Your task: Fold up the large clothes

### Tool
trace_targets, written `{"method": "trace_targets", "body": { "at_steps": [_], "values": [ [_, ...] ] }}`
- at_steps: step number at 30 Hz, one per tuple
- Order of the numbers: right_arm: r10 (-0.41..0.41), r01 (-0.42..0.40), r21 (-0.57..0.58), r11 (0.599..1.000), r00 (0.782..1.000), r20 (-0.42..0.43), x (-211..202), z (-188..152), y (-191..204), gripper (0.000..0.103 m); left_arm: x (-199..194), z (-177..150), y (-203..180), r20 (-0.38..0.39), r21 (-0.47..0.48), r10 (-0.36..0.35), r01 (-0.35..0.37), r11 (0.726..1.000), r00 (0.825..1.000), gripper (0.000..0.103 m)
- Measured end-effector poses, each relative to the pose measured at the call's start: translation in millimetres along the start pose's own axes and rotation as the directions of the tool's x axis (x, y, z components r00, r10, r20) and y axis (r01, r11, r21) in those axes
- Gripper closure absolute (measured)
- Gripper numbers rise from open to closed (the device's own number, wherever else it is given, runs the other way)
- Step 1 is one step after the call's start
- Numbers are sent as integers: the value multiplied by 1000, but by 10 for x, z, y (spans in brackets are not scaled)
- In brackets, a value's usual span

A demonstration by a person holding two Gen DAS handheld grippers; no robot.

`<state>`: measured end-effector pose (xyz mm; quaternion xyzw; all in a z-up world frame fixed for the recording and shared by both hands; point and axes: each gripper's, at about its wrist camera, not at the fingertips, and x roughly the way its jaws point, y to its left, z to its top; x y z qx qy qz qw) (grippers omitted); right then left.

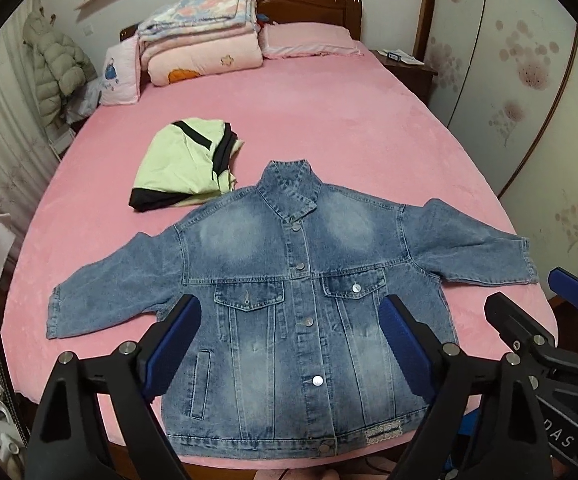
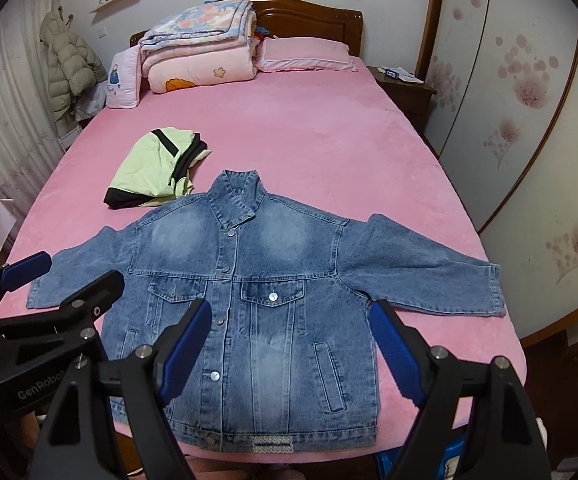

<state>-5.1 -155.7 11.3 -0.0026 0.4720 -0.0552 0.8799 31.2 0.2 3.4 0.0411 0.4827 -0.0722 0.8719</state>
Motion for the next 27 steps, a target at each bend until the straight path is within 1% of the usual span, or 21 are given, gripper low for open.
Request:
{"method": "trace_targets", "body": {
  "at_steps": [2, 4, 5, 13, 20, 27],
  "values": [
    [-9, 9, 5, 1000, 1000, -9, 17, 10, 46, 20, 35, 5, 74, -11, -8, -30, 30, 1000, 999, 15],
    [-18, 18, 5, 1000, 1000, -16, 25, 16, 92, 20, 44, 1, 129, -7, -18, -75, 74, 997, 997, 22],
    [-22, 22, 4, 1000, 1000, -17, 22, 13, 109, 20, 45, 8, 150, -5, -20, -86, 86, 996, 996, 22],
    [-68, 68, 5, 998, 997, -25, -3, 16, 269, 20, 53, 14, 240, 6, -3, -91, 91, 996, 996, 22],
    [-90, 91, 17, 996, 995, -33, -9, -10, 406, 20, 56, -8, 346, -7, 15, -92, 92, 996, 996, 22],
    [-119, 119, 14, 993, 993, -12, -105, -74, 531, 20, -7, -26, 417, 5, 37, -93, 92, 995, 996, 22]
  ]
}}
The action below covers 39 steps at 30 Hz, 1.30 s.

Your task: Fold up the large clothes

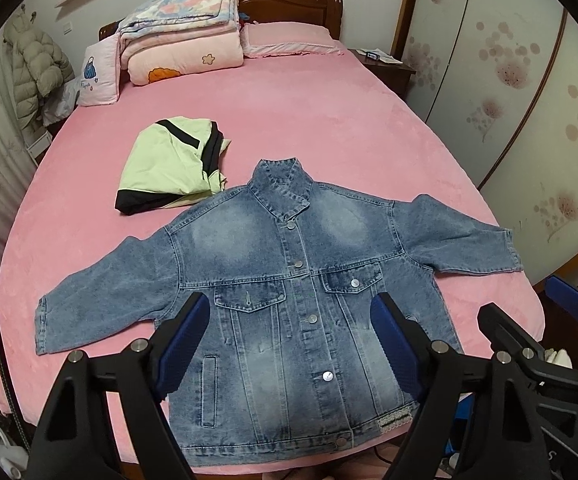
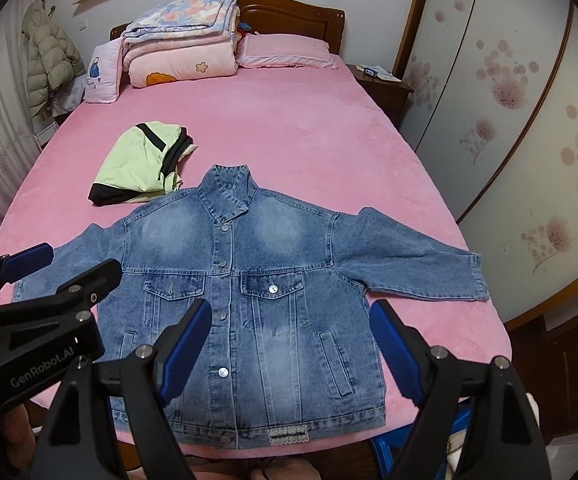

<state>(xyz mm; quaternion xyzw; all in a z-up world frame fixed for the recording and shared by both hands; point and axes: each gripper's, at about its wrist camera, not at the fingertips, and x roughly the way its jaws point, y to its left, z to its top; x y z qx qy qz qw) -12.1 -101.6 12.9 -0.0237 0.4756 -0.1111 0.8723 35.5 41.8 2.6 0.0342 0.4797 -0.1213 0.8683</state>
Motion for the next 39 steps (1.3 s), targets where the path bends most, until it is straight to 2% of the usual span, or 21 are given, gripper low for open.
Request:
{"method": "trace_targets", "body": {
  "at_steps": [7, 13, 20, 23, 28, 31, 39],
  "values": [
    [-14, 14, 14, 1000, 1000, 3, -78, -51, 45, 20, -90, -24, -22, 28, 46, 33, -35, 998, 999, 21],
    [-19, 19, 23, 1000, 1000, 0, -96, -78, 38, 20, -133, -27, -17, 29, 61, 30, -32, 998, 999, 20],
    [-26, 26, 12, 1000, 1000, -5, -115, -103, 40, 20, -129, -18, 10, 22, 35, -9, 8, 999, 1000, 19],
    [-17, 17, -6, 1000, 1000, -8, -103, -113, 56, 21, -164, -19, -3, 37, 24, -73, 72, 997, 997, 13],
    [-12, 13, -43, 999, 1000, 17, -131, -119, 58, 20, -219, 43, -146, 74, 51, -28, 24, 998, 997, 13],
    [-6, 7, -37, 999, 1000, 31, -135, -114, -29, 20, -244, 92, -244, 95, 59, -25, 19, 998, 995, 13],
    [48, -48, 36, 998, 999, 19, 95, -51, -587, 21, -186, 315, -744, 136, 98, 26, -40, 994, 990, 9]
  ]
}}
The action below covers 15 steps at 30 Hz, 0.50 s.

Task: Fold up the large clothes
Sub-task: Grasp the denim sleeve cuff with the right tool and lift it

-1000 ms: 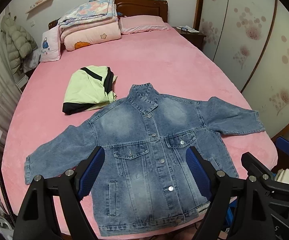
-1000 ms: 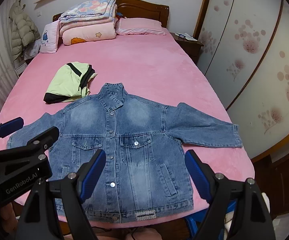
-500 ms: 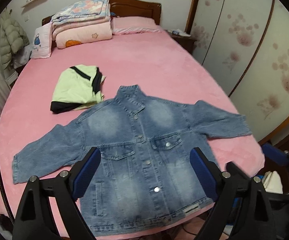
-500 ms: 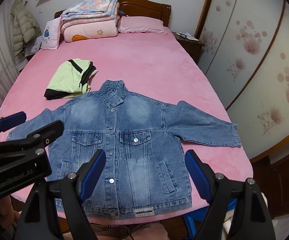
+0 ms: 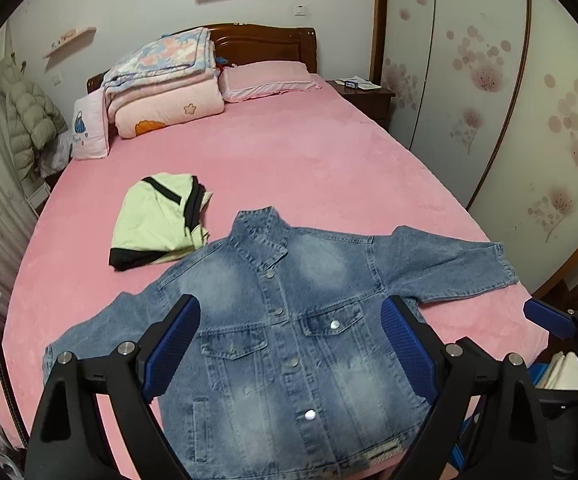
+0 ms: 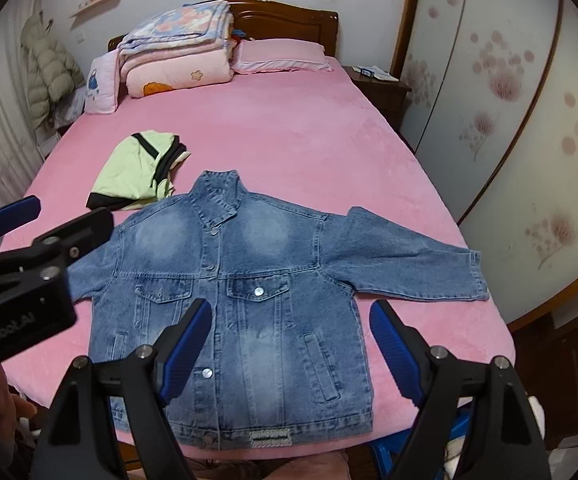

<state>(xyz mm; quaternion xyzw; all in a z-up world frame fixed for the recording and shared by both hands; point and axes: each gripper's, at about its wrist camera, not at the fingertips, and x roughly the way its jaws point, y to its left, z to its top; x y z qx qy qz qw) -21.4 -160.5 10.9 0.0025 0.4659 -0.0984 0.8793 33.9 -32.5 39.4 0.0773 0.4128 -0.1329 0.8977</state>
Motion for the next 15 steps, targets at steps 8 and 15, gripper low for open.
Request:
{"method": "trace_targets", "body": {
  "at_steps": [8, 15],
  "values": [
    [75, -75, 123, 990, 997, 12, 294, 246, -1146, 21, 352, 406, -874, -66, 28, -12, 13, 1000, 998, 7],
    [99, -111, 236, 965, 993, 63, 650, 316, -2255, 21, 913, 707, -1666, -132, -33, -79, 75, 997, 988, 7]
  ]
}}
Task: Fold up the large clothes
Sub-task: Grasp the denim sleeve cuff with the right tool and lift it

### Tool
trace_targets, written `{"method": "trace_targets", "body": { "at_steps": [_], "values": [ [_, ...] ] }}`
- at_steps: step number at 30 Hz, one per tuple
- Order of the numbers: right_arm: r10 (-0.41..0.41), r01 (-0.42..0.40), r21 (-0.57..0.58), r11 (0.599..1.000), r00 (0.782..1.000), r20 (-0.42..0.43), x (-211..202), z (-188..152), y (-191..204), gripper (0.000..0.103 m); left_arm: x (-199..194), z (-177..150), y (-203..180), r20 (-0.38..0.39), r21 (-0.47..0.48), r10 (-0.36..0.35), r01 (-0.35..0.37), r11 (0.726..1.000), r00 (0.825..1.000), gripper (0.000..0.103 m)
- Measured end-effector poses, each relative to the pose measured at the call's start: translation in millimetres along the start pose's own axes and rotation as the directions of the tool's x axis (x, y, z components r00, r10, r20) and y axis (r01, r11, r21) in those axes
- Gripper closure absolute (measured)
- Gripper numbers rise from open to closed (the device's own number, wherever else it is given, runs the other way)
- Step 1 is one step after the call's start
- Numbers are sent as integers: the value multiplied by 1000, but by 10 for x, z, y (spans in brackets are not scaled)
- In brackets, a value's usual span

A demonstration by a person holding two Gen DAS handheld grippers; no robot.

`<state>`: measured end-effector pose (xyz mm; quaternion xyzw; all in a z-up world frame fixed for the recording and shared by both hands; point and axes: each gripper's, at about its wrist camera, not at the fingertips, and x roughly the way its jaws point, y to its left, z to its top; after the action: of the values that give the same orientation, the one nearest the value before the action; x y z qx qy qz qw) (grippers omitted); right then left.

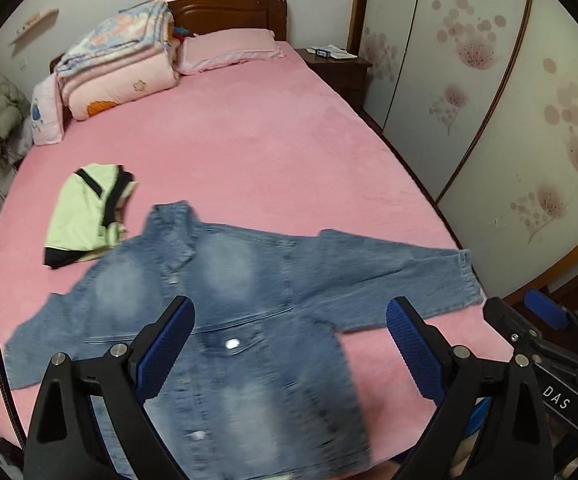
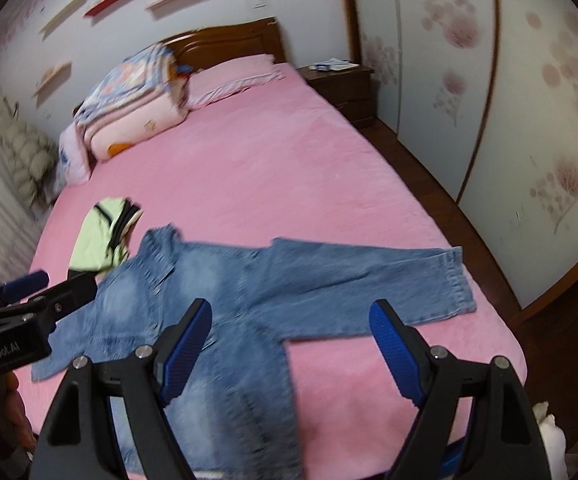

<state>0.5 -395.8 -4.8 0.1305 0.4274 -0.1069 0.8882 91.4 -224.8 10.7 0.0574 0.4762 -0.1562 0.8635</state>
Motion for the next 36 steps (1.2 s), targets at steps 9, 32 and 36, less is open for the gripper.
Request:
{"method": "trace_targets", "body": {
  "at_steps": [9, 32, 36],
  "values": [
    [41, -33, 201, 979, 998, -37, 819, -39, -1293, 21, 1122, 89, -783, -104, 5, -24, 25, 1000, 994, 7],
    [135, 58, 666, 743, 963, -235, 2592, -771, -3316, 45, 2645, -84, -1315, -266, 106, 67, -40, 994, 962, 7],
    [102, 94, 649, 755, 961, -258, 2704, -717, -3323, 72, 2650, -59, -1282, -269, 97, 71, -47, 994, 961, 7]
  ]
}}
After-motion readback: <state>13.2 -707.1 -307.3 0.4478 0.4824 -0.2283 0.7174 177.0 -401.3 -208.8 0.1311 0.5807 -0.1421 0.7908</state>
